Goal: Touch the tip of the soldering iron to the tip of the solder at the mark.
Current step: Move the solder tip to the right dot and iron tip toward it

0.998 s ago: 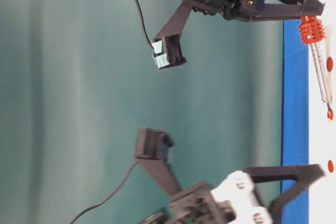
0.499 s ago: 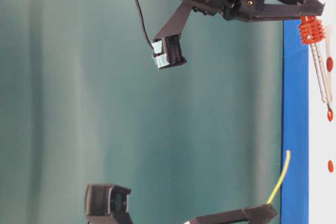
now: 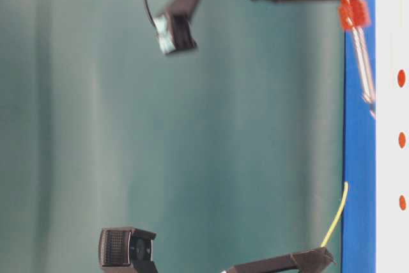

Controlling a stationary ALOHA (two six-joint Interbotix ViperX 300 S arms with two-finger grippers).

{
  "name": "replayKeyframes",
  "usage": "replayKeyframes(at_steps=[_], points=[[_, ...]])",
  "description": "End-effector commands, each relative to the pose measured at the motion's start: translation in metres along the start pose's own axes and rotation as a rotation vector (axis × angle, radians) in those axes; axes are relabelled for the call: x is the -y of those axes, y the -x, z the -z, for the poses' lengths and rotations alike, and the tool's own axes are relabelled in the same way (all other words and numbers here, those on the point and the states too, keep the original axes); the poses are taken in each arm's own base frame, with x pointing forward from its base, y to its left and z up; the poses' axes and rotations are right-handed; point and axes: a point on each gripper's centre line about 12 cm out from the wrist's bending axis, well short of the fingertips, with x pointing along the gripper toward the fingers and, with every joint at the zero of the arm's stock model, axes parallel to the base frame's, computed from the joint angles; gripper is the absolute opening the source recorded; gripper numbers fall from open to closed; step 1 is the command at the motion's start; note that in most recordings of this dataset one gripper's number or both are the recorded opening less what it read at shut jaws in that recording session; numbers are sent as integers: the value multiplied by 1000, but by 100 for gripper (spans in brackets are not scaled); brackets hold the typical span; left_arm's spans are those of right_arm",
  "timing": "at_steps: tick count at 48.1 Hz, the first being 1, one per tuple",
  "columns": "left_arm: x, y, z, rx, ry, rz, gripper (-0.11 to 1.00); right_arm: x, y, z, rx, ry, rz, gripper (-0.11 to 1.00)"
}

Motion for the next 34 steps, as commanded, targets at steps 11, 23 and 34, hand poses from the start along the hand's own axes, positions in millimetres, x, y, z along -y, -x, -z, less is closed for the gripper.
replayKeyframes(at_steps=[11,23,34], points=[[3,4,-8,29,-4,9,3,7,30,26,47,-36,3,6],[5,1,-13,33,-1,11,3,7,30,29,41,-32,6,6],[14,-25,-29,46,-18,23,3,7,29,28,41,-28,8,6]])
